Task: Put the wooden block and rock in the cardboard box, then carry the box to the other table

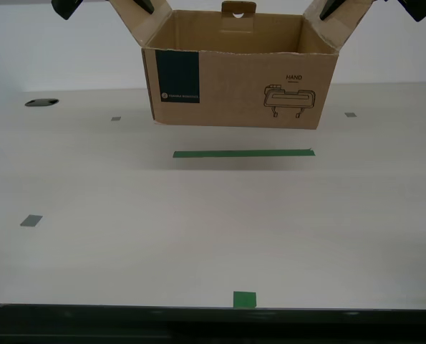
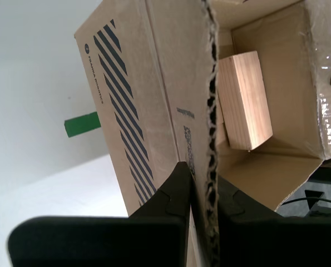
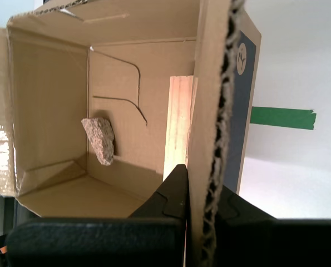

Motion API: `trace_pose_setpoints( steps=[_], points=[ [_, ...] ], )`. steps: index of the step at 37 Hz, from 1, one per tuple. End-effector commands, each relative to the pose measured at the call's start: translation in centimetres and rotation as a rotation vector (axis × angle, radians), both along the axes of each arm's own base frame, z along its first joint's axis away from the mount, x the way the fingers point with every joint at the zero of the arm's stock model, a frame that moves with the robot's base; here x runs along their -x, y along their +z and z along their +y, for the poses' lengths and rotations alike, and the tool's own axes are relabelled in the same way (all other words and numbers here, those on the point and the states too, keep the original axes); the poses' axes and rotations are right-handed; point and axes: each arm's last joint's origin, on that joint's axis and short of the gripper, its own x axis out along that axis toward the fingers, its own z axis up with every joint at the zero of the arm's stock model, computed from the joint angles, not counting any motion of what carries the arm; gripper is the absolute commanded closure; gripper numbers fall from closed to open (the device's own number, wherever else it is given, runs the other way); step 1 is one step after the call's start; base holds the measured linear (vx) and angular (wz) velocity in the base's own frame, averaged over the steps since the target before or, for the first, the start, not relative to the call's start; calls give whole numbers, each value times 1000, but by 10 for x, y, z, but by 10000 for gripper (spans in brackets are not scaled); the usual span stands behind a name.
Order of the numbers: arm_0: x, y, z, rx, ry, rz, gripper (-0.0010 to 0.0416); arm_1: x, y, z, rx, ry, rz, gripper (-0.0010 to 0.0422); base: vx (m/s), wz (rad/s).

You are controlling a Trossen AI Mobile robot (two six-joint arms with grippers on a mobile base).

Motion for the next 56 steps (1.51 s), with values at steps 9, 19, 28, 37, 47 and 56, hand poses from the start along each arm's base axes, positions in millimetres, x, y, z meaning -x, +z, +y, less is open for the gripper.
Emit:
trace_pose_setpoints(
  steps=[9, 19, 28, 37, 47, 56],
  points=[
    [-1, 1, 0, -1, -2, -10, 407, 17, -15, -3, 58, 41, 13, 414, -52, -10],
    [0, 1, 0, -2, -7, 0, 407, 17, -15, -5, 60, 39, 8, 414, -66, -27],
    [-1, 1, 0, -3, -9, -3, 406, 16, -14, -6, 73, 66, 11, 414, -75, -32],
    [0, 1, 0, -15, -40, 32, 407, 16, -14, -6, 65, 45, -6, 413, -82, -19],
    [0, 1, 0, -26, -62, 50, 406, 16, -14, -6, 53, 13, -34, 413, -98, 33],
    [0, 0, 2, -28, -64, 55, 406, 16, -16, -5, 42, -10, -51, 413, -107, 89]
  ],
)
